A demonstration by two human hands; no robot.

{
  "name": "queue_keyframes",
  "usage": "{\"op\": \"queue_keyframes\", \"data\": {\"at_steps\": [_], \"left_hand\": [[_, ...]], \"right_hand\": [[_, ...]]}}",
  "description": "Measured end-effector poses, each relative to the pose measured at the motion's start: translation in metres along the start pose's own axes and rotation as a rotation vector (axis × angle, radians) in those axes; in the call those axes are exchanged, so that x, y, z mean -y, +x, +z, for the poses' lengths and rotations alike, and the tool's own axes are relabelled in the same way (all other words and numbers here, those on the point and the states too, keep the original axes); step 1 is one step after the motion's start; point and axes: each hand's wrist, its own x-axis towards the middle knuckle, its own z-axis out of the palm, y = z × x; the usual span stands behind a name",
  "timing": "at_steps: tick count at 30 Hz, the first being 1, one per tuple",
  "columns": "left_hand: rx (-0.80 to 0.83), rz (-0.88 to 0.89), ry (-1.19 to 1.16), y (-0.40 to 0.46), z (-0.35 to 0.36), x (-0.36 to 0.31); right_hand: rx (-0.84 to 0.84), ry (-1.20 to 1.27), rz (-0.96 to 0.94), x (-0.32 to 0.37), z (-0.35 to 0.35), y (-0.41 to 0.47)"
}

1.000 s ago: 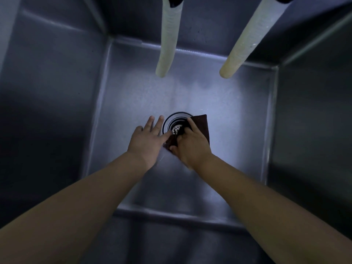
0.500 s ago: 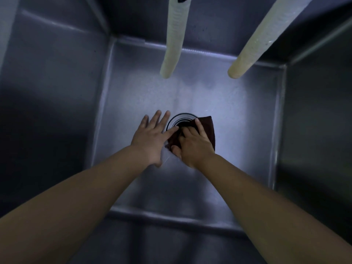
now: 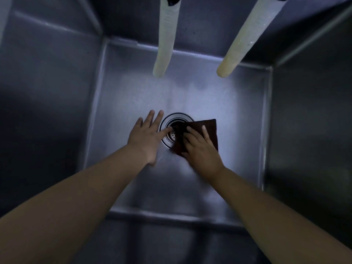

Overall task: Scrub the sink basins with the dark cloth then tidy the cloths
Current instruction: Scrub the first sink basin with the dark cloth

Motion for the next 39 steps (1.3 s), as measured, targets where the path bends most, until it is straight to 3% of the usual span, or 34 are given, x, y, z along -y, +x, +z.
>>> {"op": "queue_keyframes", "data": {"at_steps": [6, 11, 14, 16, 19, 22, 29, 33, 39], "left_hand": [[-0.064, 0.034, -0.028, -0.008, 0.003, 0.004], [-0.103, -0.118, -0.136, -0.033, 0.023, 0.016], [-0.081, -0.168, -0.159, -0.042, 0.024, 0.030], [-0.160, -0.203, -0.189, -0.047, 0.024, 0.040], [-0.337, -0.317, -0.305, -0.048, 0.026, 0.057], [-0.424, -0.353, -0.394, -0.048, 0.030, 0.069], [-0.119, -0.263, -0.257, -0.054, 0.043, 0.067], [-0.005, -0.244, -0.139, -0.056, 0.042, 0.059], [0.016, -0.240, -0.133, -0.055, 0.041, 0.060]], "right_hand": [[-0.115, -0.020, 0.212, -0.020, 0.000, -0.079], [0.008, -0.095, -0.127, -0.001, 0.006, -0.096], [0.110, -0.053, -0.308, 0.028, 0.012, -0.069], [0.170, -0.051, -0.360, 0.049, 0.016, -0.039], [0.174, -0.058, -0.351, 0.073, 0.019, 0.016], [0.157, -0.075, -0.218, 0.079, 0.013, 0.074], [0.122, -0.095, 0.093, 0.020, -0.016, 0.155], [0.056, -0.071, 0.216, -0.024, -0.020, 0.127], [0.043, -0.096, 0.295, -0.045, -0.011, 0.036]]}}
